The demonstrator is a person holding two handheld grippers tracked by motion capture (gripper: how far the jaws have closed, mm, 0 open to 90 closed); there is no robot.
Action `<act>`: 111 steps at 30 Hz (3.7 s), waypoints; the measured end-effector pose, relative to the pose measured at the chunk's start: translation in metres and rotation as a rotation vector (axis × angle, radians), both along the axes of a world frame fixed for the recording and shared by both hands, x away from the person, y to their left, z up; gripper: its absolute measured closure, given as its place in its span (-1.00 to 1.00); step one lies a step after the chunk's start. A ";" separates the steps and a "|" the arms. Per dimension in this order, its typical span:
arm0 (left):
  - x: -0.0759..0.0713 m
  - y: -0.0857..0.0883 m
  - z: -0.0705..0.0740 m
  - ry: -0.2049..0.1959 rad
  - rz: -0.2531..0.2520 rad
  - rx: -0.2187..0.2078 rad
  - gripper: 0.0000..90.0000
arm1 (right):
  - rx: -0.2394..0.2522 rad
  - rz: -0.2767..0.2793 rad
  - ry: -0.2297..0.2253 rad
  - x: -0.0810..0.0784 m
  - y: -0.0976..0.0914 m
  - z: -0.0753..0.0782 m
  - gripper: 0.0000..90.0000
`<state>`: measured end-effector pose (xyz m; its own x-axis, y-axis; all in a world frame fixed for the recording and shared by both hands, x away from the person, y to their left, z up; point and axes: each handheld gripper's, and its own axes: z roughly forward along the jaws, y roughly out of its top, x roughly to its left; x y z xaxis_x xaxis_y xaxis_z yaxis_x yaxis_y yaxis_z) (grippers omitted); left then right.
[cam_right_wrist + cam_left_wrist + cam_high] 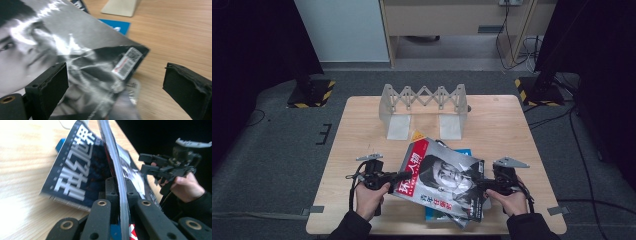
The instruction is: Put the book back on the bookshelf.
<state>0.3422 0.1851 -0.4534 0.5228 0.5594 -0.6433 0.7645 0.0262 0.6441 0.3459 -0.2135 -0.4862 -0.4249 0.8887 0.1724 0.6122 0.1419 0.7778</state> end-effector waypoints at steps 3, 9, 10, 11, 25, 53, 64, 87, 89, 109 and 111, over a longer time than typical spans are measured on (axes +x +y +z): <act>0.004 -0.003 0.005 0.000 0.004 -0.028 0.91 | 0.004 -0.029 -0.008 0.003 -0.011 0.001 -0.86; 0.007 -0.006 0.009 0.008 0.009 -0.057 0.91 | 0.025 -0.096 -0.042 0.007 -0.033 0.005 -0.87; 0.007 -0.006 0.010 0.009 0.009 -0.064 0.91 | 0.026 -0.108 -0.045 0.008 -0.036 0.005 -0.87; 0.007 -0.007 0.012 0.007 0.008 -0.069 0.91 | 0.025 -0.118 -0.049 0.008 -0.039 0.005 -0.87; 0.012 -0.013 0.035 -0.016 0.006 -0.160 0.91 | -0.051 -0.233 -0.058 0.017 -0.082 -0.002 -0.85; 0.021 -0.038 0.061 -0.001 -0.023 -0.311 0.91 | -0.180 -0.164 0.077 0.029 -0.097 -0.035 -0.89; 0.025 -0.038 0.076 -0.036 -0.012 -0.373 0.91 | -0.201 -0.126 0.096 0.032 -0.095 -0.041 -0.90; 0.025 0.035 0.098 -0.151 0.160 -0.370 0.91 | -0.204 -0.114 0.064 0.030 -0.096 -0.052 -0.97; 0.025 0.039 0.098 -0.155 0.173 -0.365 0.91 | -0.201 -0.114 0.058 0.030 -0.096 -0.053 -0.98; 0.021 0.091 0.120 -0.243 0.306 -0.300 0.91 | -0.201 -0.118 0.058 0.030 -0.096 -0.053 -0.98; 0.021 0.096 0.121 -0.245 0.317 -0.302 0.91 | -0.201 -0.118 0.059 0.030 -0.096 -0.053 -0.98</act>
